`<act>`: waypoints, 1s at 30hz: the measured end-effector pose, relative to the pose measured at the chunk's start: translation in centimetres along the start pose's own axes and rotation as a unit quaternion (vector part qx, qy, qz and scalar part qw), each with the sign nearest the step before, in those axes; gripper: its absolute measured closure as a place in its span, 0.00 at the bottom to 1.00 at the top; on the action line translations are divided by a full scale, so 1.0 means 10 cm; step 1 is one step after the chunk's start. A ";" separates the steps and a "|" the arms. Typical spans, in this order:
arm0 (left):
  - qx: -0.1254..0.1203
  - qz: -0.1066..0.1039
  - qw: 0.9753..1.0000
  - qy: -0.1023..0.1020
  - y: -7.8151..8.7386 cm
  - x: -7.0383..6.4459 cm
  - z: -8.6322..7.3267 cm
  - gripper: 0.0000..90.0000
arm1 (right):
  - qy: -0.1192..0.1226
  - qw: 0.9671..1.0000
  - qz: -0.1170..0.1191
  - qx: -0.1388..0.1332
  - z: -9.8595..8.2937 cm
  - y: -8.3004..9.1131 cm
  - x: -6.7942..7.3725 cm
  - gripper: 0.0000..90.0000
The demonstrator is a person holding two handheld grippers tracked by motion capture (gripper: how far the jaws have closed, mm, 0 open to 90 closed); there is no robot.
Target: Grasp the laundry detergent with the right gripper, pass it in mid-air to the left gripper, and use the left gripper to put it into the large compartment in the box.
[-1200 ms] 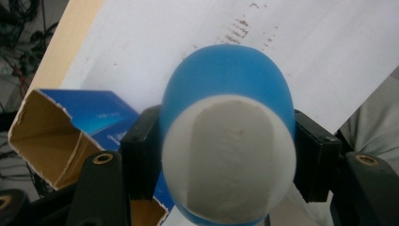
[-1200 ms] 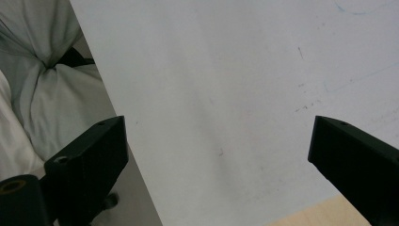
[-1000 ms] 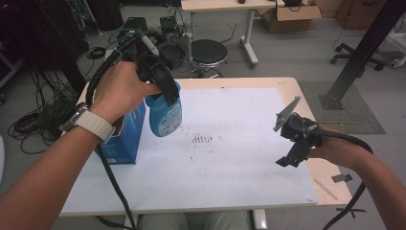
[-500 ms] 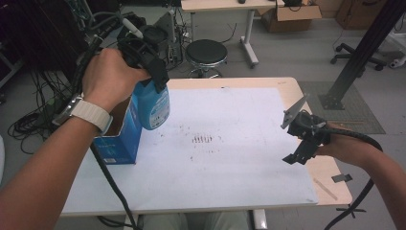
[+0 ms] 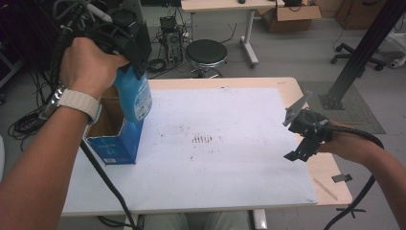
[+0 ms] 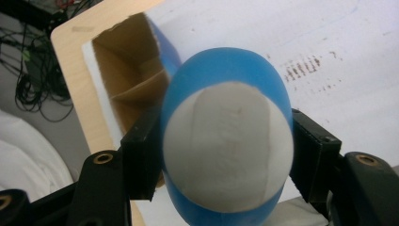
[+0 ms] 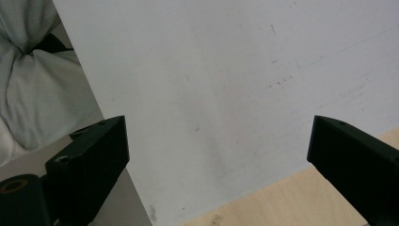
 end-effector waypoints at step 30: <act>-0.012 0.008 0.988 0.156 -0.09 0.85 -0.29 0.42 | 0.001 1.000 -0.006 -0.005 0.06 -0.02 -0.08 0.07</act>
Point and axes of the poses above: each handheld gripper's, and its own axes: y roughly backward along the jaws, z roughly out of its top, x roughly to its left, the point moved 5 cm from there along -y, roughly forward along the jaws, and after that the axes turned 4 degrees about -z, right-handed, at the moved point
